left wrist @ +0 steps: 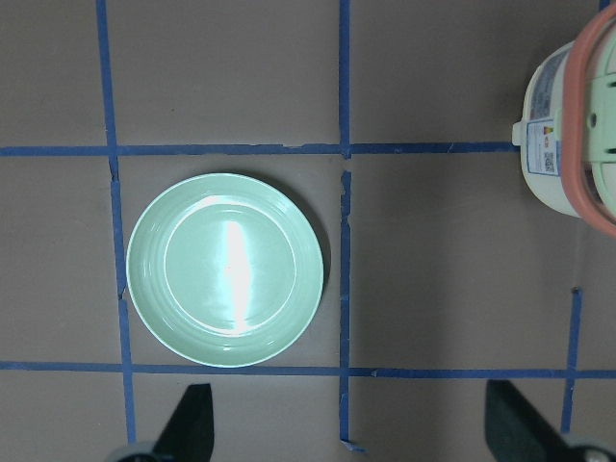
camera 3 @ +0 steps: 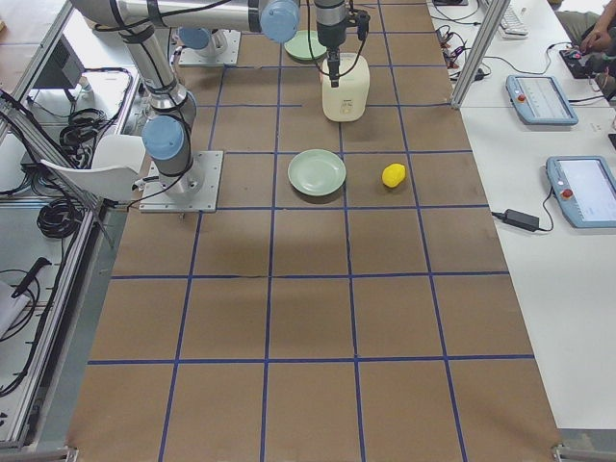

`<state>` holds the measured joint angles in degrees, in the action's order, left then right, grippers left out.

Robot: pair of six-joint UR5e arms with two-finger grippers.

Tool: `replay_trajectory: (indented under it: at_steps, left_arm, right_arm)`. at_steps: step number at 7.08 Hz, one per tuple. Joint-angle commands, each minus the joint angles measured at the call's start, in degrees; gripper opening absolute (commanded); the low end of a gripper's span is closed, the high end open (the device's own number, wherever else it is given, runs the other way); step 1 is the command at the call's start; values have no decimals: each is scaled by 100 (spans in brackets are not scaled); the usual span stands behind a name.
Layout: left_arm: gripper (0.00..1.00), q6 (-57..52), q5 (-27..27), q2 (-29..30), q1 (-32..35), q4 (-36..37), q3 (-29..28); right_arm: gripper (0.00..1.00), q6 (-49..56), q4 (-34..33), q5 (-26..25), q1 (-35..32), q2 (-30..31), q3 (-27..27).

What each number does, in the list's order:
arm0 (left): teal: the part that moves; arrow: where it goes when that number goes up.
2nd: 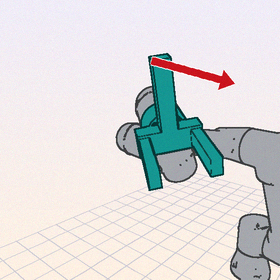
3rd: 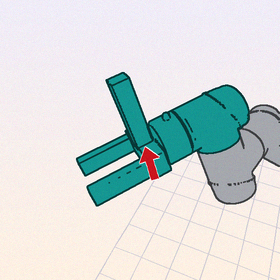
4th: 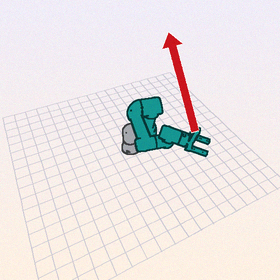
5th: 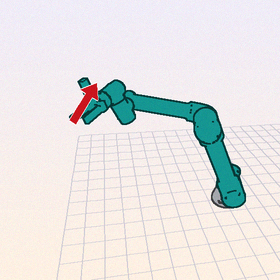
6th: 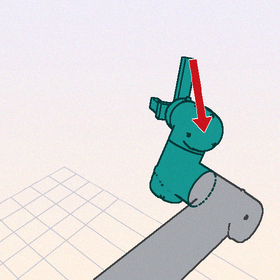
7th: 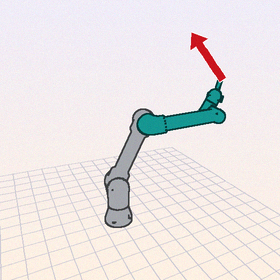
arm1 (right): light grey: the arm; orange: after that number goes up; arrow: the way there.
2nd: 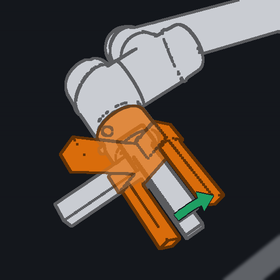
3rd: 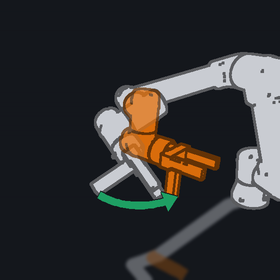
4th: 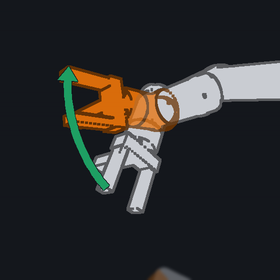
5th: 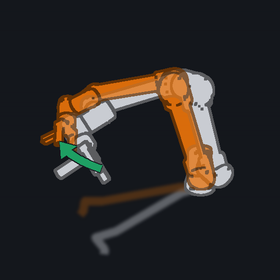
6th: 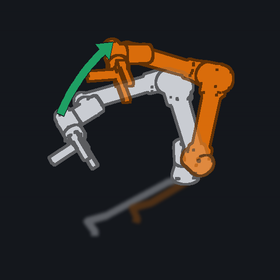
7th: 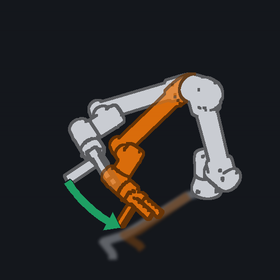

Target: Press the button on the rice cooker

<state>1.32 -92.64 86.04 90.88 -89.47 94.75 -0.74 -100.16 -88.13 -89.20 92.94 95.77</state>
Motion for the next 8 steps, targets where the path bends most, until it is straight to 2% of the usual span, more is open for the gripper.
replay_trajectory:
  at_steps: [1,8]
  left_arm:
    - [100,0,0,0,0,0,0]
    - [100,0,0,0,0,0,0]
  right_arm:
    - [99,-23,136,251,-1,-13,-67]
    - [100,-14,182,165,34,-48,-243]
